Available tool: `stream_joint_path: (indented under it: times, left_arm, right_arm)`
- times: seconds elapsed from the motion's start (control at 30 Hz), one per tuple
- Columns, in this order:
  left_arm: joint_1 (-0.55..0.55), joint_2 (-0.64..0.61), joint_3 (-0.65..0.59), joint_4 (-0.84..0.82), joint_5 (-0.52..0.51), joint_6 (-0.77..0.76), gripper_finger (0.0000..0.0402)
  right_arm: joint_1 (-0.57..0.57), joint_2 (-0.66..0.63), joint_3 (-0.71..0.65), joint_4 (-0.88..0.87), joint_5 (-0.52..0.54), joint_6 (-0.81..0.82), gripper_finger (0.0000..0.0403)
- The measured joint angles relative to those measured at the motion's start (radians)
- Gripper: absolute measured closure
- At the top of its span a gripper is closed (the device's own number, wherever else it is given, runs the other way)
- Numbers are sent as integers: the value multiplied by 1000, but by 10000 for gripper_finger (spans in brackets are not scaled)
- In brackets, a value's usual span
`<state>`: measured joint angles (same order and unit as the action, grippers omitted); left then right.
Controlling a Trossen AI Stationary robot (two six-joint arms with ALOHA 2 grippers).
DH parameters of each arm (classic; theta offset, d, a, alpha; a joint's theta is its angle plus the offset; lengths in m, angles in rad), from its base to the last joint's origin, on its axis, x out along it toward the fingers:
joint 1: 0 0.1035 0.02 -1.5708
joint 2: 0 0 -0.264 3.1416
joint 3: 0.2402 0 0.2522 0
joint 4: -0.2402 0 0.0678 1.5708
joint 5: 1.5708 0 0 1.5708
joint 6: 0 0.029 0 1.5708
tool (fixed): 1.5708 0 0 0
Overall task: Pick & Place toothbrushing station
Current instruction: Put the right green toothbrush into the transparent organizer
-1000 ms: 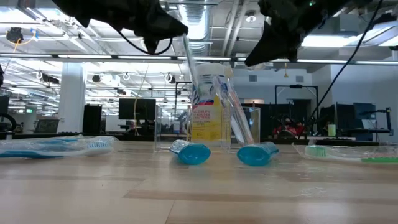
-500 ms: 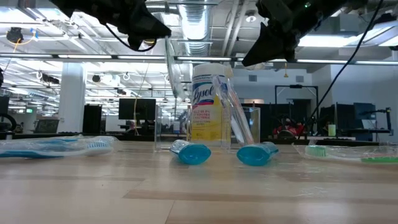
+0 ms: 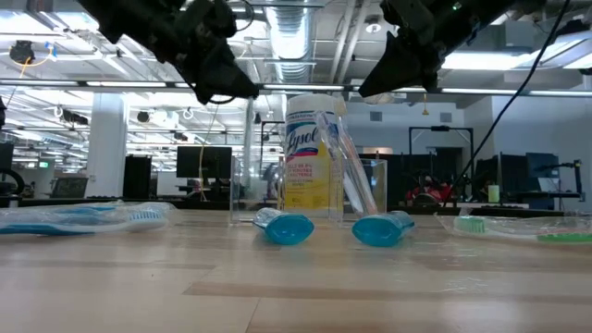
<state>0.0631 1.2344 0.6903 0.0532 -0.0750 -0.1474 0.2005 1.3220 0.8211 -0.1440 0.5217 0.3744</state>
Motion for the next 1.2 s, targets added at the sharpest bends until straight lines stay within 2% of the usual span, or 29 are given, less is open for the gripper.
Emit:
stream_joint_path:
  times: [0.57, 0.93, 1.2]
  left_arm:
    - [8, 66, 0, 6, -24, -25, 357]
    - [8, 66, 0, 9, -31, -19, 262]
    - [31, 66, 0, 108, -69, -15, 212]
  right_arm:
    - [0, 0, 0, -1, 0, 0, 403]
    - [0, 0, 0, -1, 0, 0, 403]
    - [-1, 0, 0, -1, 0, 0, 403]
